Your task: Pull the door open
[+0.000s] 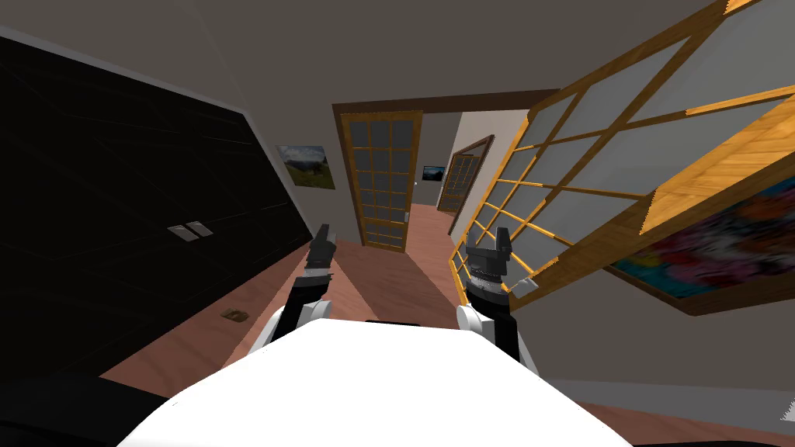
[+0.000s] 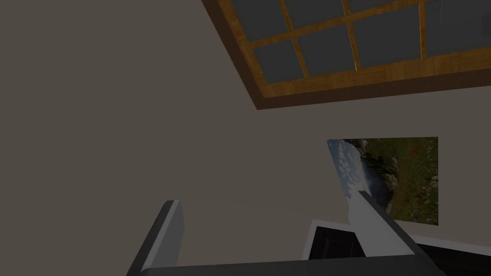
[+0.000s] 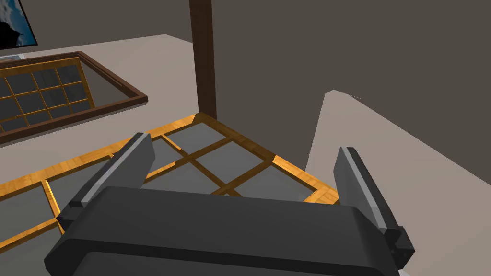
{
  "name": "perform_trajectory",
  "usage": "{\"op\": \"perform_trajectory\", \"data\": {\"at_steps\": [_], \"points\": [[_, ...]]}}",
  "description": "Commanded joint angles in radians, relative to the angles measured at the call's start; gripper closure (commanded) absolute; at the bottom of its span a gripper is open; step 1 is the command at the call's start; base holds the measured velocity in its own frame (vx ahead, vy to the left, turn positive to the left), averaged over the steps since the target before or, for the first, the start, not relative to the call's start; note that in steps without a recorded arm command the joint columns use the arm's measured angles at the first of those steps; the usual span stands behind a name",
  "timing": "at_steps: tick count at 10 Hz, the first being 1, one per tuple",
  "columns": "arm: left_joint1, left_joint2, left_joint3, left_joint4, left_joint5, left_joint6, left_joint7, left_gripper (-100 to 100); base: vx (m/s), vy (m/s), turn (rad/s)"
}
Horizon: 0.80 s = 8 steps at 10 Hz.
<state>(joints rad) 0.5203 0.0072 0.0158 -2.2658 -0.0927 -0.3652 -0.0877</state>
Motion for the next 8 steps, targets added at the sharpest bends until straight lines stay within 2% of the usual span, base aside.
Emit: {"op": "perform_trajectory", "data": {"at_steps": [1, 8], "points": [[-0.009, 0.012, 0.009, 0.034, -0.006, -0.012, -0.03, -100, 0.076, -0.024, -0.07], [-0.044, 0.045, 0.043, 0.163, -0.03, -0.056, -0.142, -100, 0.123, -0.047, -0.047]]}}
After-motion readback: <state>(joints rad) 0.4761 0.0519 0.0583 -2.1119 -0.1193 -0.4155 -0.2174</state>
